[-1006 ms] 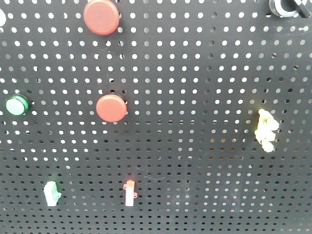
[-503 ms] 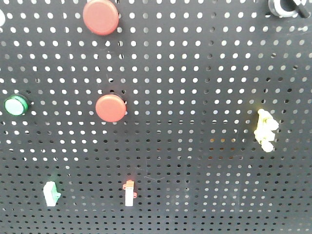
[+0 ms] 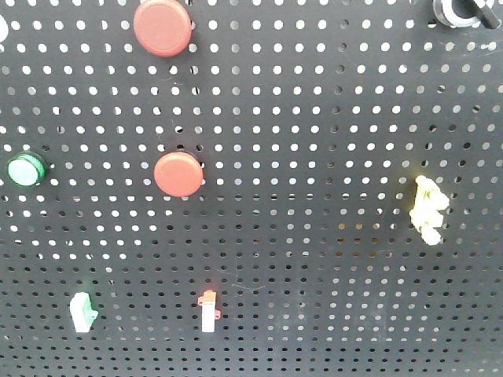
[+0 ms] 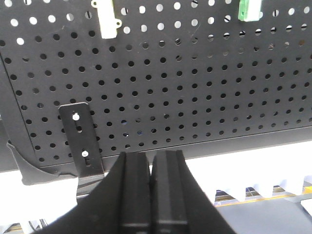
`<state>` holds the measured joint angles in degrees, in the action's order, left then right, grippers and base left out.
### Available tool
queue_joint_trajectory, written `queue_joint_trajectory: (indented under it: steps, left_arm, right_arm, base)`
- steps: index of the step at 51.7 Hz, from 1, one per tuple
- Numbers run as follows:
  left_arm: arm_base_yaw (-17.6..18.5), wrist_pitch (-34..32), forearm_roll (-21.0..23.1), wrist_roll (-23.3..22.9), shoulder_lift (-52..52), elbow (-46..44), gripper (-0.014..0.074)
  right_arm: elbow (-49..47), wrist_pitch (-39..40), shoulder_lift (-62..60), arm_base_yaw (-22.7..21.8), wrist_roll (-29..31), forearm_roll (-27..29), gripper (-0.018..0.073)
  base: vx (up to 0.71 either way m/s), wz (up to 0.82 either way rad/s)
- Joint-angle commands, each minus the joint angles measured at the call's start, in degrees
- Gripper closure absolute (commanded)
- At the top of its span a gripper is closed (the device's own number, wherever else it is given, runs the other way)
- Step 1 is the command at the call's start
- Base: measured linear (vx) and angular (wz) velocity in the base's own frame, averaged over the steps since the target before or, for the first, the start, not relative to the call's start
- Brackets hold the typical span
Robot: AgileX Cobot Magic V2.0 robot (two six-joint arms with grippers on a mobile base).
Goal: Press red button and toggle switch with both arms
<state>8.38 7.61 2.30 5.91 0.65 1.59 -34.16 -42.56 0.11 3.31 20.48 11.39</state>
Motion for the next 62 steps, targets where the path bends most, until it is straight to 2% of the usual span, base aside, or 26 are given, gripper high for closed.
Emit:
queue_joint_trajectory:
  steps: [1, 8, 11, 15, 21, 28, 38, 41, 52, 62]
  left_arm:
    - [0.3, -4.2, 0.0, -0.6, 0.9, 2.0, 0.0595]
    - [0.3, -4.2, 0.0, -0.6, 0.9, 2.0, 0.0595]
    - [0.3, -4.2, 0.0, -0.6, 0.9, 2.0, 0.0595]
    - [0.3, -4.2, 0.0, -0.6, 0.9, 2.0, 0.0595]
    - [0.3, -4.2, 0.0, -0.6, 0.9, 2.0, 0.0595]
    - [0.3, -4.2, 0.0, -0.6, 0.9, 2.0, 0.0595]
    - [0.3, -4.2, 0.0, -0.6, 0.9, 2.0, 0.0595]
    - [0.3, -4.2, 0.0, -0.6, 0.9, 2.0, 0.0595]
    - [0.3, -4.2, 0.0, -0.6, 0.9, 2.0, 0.0595]
    - [0.3, -4.2, 0.0, -0.6, 0.9, 2.0, 0.0595]
  right_arm:
    - [-1.4, 4.5, 1.3, -0.3, 0.1, 0.2, 0.0562]
    - [-1.4, 4.5, 1.3, -0.3, 0.2, -0.2, 0.0562]
    - [1.3, 8.9, 1.5, -0.3, -2.8, -2.8, 0.0562]
    - [6.3, 16.1, 1.5, -0.3, -9.2, -5.7, 0.0562]
    - [17.2, 29.3, 1.5, -0.3, -21.2, -14.9, 0.0562]
    - [26.7, 39.3, 1.5, -0.3, -29.1, -20.6, 0.0562]
    - [36.8, 45.4, -0.4, -0.3, -29.9, -20.1, 0.0562]
    - [36.5, 42.6, -2.0, -0.3, -29.8, -20.1, 0.0562]
    - [36.6, 42.6, -1.8, -0.3, -29.7, -17.4, 0.0562]
    - [36.6, 42.6, -1.8, -0.3, -29.7, -17.1, 0.0562]
  base:
    - [0.0, 0.0]
    - [0.0, 0.0]
    - [0.0, 0.0]
    - [0.0, 0.0]
    - [0.0, 0.0]
    - [0.0, 0.0]
    - [0.0, 0.0]
    - [0.0, 0.0]
    - [0.0, 0.0]
    - [0.0, 0.0]
